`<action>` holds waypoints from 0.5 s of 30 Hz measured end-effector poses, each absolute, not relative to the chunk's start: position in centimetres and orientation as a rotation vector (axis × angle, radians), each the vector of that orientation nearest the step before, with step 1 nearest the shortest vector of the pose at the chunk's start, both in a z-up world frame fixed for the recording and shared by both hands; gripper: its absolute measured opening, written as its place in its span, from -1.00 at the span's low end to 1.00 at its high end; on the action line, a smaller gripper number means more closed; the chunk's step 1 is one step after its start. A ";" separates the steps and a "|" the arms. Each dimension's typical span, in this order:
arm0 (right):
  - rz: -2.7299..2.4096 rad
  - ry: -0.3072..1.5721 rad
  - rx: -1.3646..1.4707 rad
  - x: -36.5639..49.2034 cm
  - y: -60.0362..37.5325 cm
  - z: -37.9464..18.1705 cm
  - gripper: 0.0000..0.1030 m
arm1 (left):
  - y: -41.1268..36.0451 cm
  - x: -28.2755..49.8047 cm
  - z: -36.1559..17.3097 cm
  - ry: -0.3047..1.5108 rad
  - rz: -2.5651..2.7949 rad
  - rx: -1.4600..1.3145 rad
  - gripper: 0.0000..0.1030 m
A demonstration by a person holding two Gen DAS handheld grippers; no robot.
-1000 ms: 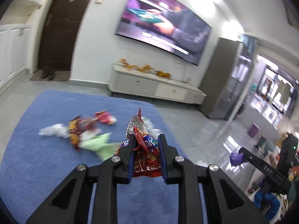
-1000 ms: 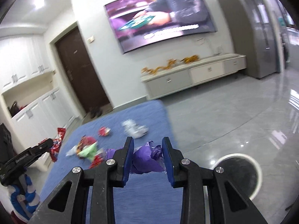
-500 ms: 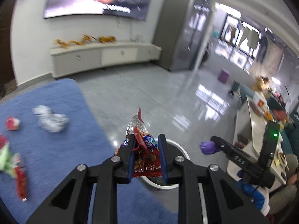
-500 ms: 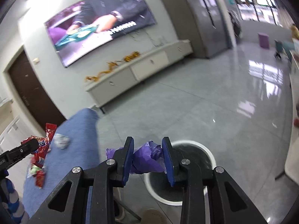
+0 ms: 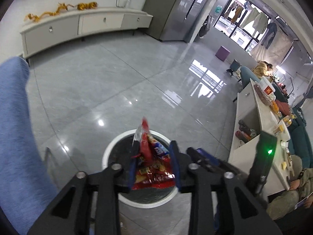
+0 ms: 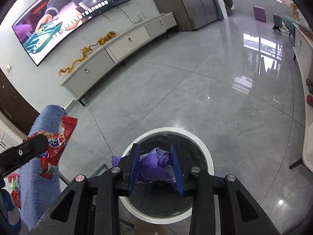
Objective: Collect trash
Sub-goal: 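Carry both items over the bin and open both tools to drop them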
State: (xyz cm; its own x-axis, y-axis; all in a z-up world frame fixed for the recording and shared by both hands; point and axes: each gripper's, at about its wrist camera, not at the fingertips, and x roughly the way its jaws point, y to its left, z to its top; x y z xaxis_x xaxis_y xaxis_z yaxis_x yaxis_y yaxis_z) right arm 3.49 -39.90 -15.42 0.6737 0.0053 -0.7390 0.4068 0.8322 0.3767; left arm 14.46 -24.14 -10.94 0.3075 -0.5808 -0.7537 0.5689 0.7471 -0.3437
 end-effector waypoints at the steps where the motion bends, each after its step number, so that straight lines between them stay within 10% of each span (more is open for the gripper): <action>1: -0.240 0.815 0.558 3.9 -40.1 -15.8 -0.32 | -24.4 14.7 -11.2 1.010 -0.763 -0.022 -0.21; 5: -0.263 0.831 0.570 3.7 -40.2 -16.6 0.08 | -25.1 15.3 -12.1 1.035 -0.768 -0.044 -0.09; 15: -0.292 0.787 0.572 1.7 -40.0 -14.2 0.11 | -22.5 13.6 -9.9 0.986 -0.749 -0.039 -0.07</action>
